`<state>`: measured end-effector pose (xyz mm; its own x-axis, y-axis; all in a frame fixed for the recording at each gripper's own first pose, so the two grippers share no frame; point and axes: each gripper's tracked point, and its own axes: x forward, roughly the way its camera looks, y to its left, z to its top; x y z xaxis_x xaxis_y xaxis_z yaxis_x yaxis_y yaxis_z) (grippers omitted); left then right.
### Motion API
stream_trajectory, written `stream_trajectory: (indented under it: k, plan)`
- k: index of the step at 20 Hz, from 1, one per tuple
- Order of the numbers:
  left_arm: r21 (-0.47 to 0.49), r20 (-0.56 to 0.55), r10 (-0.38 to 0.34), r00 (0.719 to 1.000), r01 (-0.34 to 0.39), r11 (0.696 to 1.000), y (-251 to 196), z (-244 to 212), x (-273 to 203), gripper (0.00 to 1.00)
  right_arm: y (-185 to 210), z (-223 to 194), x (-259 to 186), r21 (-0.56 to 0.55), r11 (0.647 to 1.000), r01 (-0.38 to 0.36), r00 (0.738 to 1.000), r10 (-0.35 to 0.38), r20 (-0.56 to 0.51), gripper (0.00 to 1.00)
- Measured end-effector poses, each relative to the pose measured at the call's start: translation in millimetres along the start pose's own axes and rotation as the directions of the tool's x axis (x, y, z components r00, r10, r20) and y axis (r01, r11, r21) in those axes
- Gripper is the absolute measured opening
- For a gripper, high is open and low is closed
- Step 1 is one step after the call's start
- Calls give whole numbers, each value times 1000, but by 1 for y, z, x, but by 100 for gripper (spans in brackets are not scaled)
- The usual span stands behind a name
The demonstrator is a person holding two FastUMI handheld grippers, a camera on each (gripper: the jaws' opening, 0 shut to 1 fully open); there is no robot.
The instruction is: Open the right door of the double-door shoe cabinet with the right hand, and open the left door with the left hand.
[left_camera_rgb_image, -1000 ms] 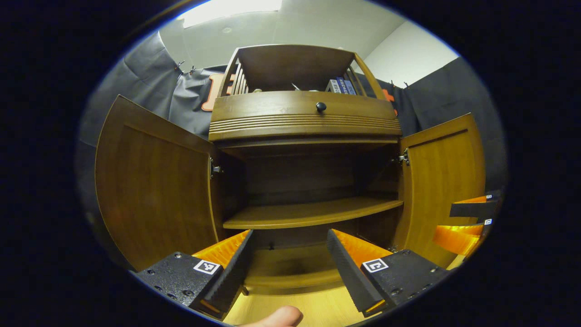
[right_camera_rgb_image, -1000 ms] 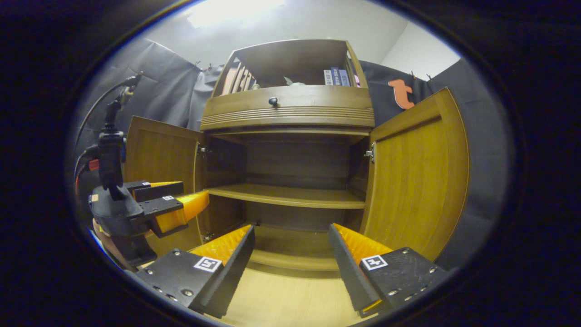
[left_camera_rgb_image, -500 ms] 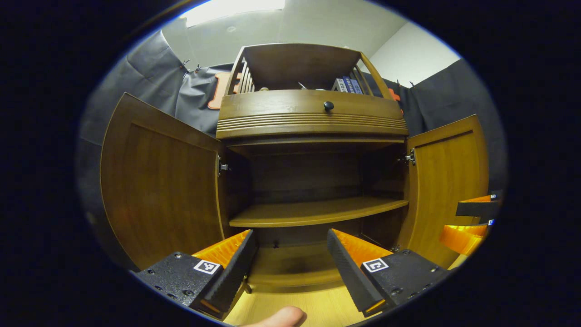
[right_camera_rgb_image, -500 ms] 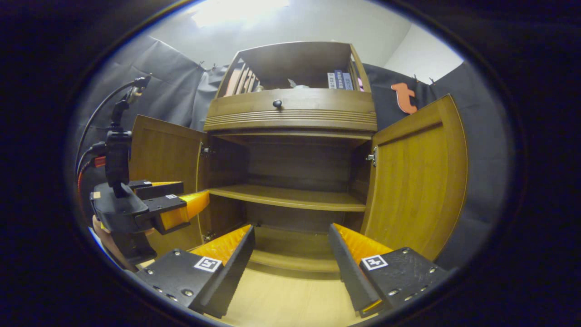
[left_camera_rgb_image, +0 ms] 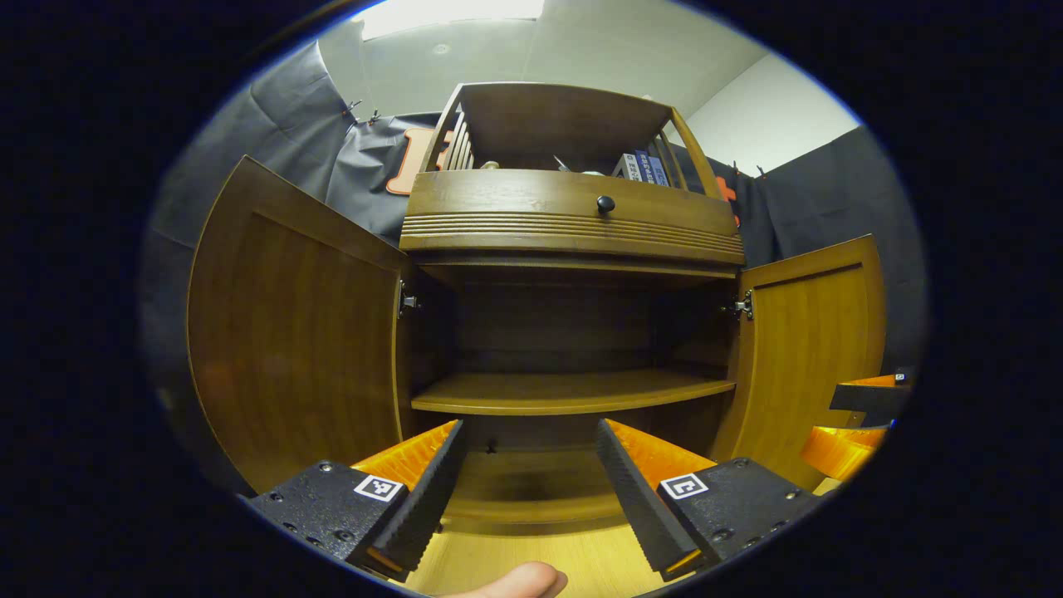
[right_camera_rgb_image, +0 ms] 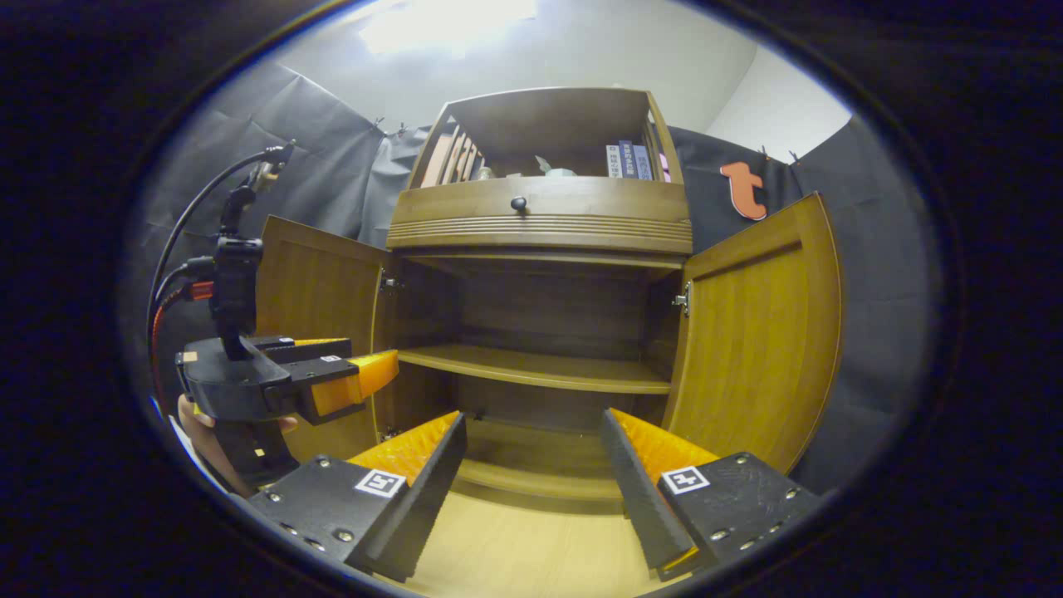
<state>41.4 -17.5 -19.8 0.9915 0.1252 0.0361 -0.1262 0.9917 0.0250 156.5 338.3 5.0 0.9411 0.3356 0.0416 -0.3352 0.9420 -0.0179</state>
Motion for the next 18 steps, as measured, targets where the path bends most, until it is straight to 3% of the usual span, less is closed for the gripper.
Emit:
stream_trajectory:
  k: [18]
  plan:
    - [19,30,-10,1000,10,1000,-4,6,-9,96,-11,6,-16,5,1000,31,998,-31,54,96]
